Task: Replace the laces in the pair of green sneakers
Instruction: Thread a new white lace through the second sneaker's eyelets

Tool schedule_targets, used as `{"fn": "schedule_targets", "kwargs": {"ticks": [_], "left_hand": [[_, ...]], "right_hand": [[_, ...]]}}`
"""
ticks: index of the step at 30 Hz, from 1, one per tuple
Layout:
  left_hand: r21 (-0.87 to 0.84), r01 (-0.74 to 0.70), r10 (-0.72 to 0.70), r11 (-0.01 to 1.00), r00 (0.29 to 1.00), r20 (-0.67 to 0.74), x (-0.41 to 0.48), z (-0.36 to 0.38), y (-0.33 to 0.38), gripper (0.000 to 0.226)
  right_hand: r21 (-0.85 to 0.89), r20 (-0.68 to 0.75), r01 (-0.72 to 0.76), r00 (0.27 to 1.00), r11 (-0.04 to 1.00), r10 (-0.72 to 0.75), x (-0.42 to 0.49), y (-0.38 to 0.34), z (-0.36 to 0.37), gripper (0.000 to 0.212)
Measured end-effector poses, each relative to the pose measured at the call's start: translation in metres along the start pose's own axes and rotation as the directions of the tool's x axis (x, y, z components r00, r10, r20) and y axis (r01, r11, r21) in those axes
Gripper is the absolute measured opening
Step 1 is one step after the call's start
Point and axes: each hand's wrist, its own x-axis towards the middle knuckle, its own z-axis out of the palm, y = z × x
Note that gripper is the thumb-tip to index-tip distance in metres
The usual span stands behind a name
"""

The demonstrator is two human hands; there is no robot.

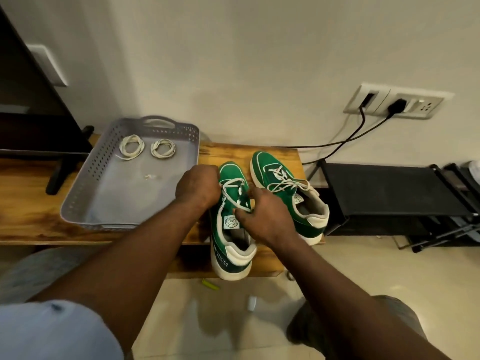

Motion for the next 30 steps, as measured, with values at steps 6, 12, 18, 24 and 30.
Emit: {"fn": "schedule_targets", "kwargs": {"ticks": [6, 12, 18, 24, 30], "left_hand": [[0.136, 0.043, -0.050, 0.990, 0.998, 0.048, 0.007, 0.012, 0.009, 0.020], [0.005, 0.061, -0.060, 0.998, 0.976, 0.207, 0.017, -0.015, 0.007, 0.007], [-0.758, 0.439, -0.060, 0.482, 0.880, 0.471, 0.020, -0.058, -0.023, 0.018], [-0.528, 0.206, -0.121, 0.824, 0.974, 0.191, 0.007, -0.054, -0.031, 0.005], [-0.676, -0.116, 0.084, 0.728, 0.993, -0.081, -0.048, -0.125, -0.005, 0.019]], "right_hand": [[-0.109, -0.081, -0.022, 0.997, 0.994, 0.013, 0.001, -0.004, 0.012, 0.043], [-0.160, -0.109, -0.152, 0.985, 0.975, 0.135, 0.004, -0.006, 0.014, 0.028], [-0.219, -0.121, -0.160, 0.983, 0.962, 0.136, 0.003, -0.009, 0.016, 0.023], [-0.170, -0.069, -0.191, 0.981, 0.967, 0.182, 0.004, -0.011, 0.016, 0.030], [0.344, -0.177, -0.062, 0.976, 0.937, 0.129, -0.009, -0.029, -0.050, 0.044]]}}
